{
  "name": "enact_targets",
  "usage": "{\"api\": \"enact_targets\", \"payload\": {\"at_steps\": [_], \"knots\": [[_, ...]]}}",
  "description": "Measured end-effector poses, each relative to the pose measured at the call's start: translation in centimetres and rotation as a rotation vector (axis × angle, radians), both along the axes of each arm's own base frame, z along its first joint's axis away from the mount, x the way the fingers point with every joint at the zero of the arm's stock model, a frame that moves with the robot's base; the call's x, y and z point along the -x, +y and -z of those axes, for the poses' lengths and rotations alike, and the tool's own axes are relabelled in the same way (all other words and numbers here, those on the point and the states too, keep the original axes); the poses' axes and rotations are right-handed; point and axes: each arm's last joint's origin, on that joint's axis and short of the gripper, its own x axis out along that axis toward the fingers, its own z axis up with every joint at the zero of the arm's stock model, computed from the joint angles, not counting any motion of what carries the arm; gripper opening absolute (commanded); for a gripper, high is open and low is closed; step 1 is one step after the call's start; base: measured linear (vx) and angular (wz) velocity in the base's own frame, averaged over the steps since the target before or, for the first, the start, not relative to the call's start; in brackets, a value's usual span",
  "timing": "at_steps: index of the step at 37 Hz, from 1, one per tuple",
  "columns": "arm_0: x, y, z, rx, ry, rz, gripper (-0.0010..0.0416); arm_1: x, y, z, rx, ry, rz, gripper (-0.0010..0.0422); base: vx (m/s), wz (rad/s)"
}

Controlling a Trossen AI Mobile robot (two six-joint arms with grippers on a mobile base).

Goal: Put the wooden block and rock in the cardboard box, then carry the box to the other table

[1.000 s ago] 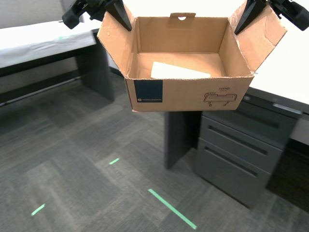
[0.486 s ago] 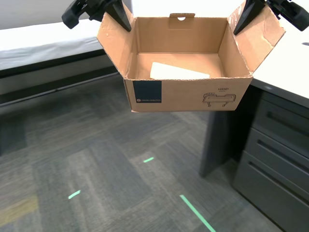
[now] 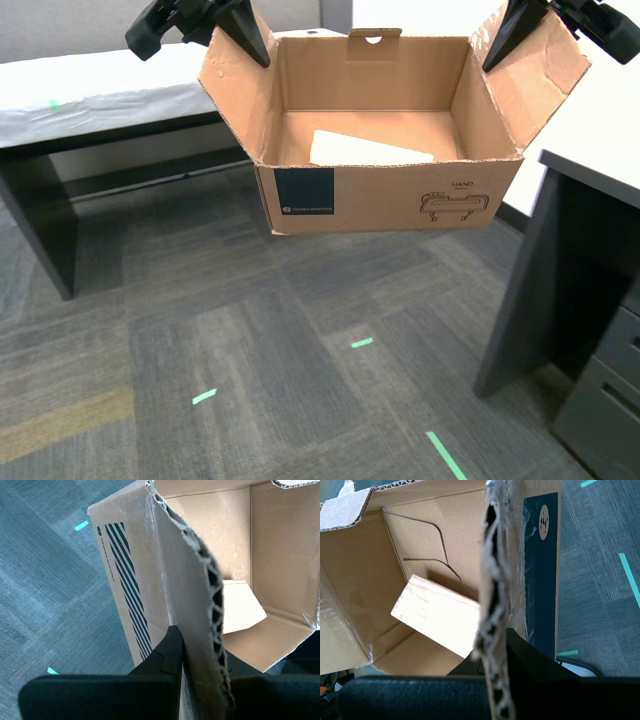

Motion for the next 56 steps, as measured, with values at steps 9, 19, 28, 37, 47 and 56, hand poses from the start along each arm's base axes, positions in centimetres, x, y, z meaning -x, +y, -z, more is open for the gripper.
{"api": "enact_targets", "payload": {"at_steps": [9,19,28,37,47,56], "knots": [[-0.07,0.02,-0.03,-0.002,-0.008,0.000,-0.0001,0.00,0.00,0.00,0.000,0.000,0.000,-0.0001,0.138,-0.005],[-0.06,0.02,-0.02,-0.001,-0.009,-0.002,-0.0001,0.01,0.01,-0.01,-0.006,-0.012,0.016,-0.0001,0.154,-0.070],[-0.10,0.03,0.03,-0.001,-0.008,-0.002,-0.0001,0.05,0.03,0.04,-0.009,-0.003,0.014,-0.0001,0.179,-0.092],[-0.09,0.02,0.04,0.000,-0.008,-0.004,-0.0001,0.05,0.03,0.04,-0.007,0.001,0.008,-0.0001,0.196,-0.068],[-0.05,0.01,0.05,0.008,-0.021,-0.029,-0.0001,0.05,0.03,0.04,0.003,0.022,-0.021,-0.0001,0.204,-0.043],[-0.03,0.01,0.06,0.015,-0.036,-0.052,-0.0001,0.04,0.03,0.03,0.010,0.034,-0.039,-0.0001,0.209,0.052]]}}
